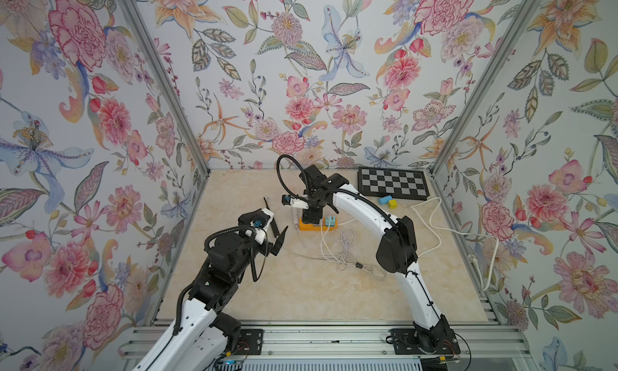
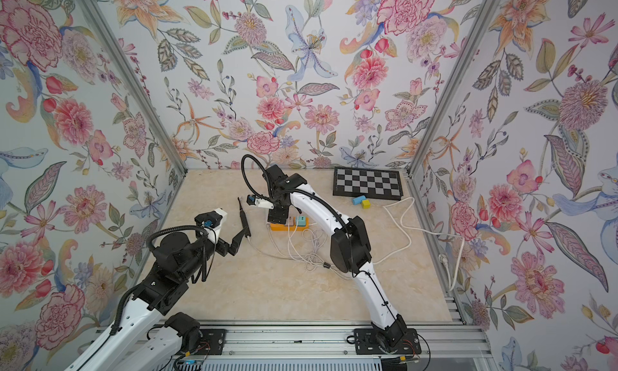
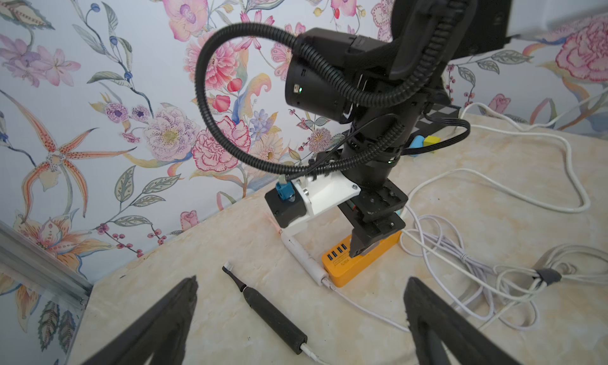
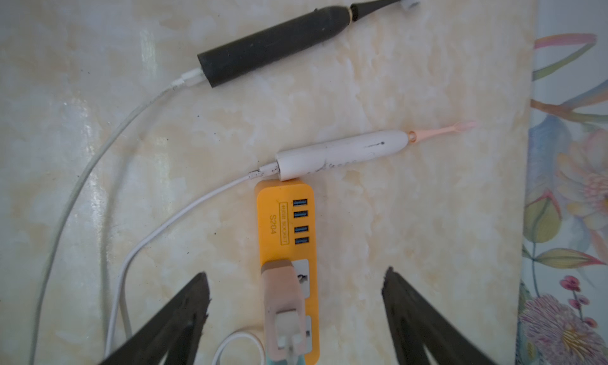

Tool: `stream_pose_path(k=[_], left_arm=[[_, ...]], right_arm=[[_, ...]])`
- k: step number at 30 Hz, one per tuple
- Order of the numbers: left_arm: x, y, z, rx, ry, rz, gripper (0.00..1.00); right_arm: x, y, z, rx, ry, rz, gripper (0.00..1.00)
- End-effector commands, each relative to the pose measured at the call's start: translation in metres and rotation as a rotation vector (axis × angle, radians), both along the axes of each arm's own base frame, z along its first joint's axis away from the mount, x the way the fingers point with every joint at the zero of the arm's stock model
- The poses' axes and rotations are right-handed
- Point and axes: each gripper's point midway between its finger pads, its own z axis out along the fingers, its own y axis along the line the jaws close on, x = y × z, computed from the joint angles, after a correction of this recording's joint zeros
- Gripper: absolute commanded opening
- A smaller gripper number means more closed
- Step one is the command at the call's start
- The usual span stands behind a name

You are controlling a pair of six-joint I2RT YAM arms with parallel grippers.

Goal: Charge the electric toothbrush
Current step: Insert the plug into the socket, then reset both arms

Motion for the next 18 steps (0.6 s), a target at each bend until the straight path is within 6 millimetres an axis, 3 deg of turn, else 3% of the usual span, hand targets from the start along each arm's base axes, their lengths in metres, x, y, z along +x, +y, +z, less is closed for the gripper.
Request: stream_pose_path(k=[1, 4, 7, 9, 11, 14, 18], left_arm=[[0.017, 0.021, 0.007, -0.261, 0.029, 0.167, 0.99], [0.029, 0.032, -0.004, -0.281, 0.026, 0.256, 0.99], [0.037, 0.058, -0.016, -0.249, -0.030, 0.411, 0.99], [0.036, 0.085, -0.024, -0.200, -0.078, 0.557, 0.99], [0.034, 0.106, -0.034, -0.134, -0.122, 0.662, 0.99], [0.031, 0.122, -0.051, -0.022, -0.177, 0.717, 0.99], [0.036, 0.134, -0.089, 0.097, -0.166, 0.709, 0.99]], right_arm=[[0.009, -0.004, 0.098, 0.277, -0.037, -0.149, 0.85], [0.012, -0.026, 0.123, 0.315, -0.055, -0.271, 0.85], [0.008, -0.061, 0.139, 0.382, -0.030, -0.448, 0.83], [0.013, -0.112, 0.135, 0.448, -0.073, -0.631, 0.84], [0.005, -0.156, 0.133, 0.580, -0.155, -0.758, 0.86], [-0.019, -0.224, 0.106, 0.780, -0.234, -0.905, 0.89], [-0.043, -0.319, 0.050, 0.772, -0.452, -1.157, 1.00]])
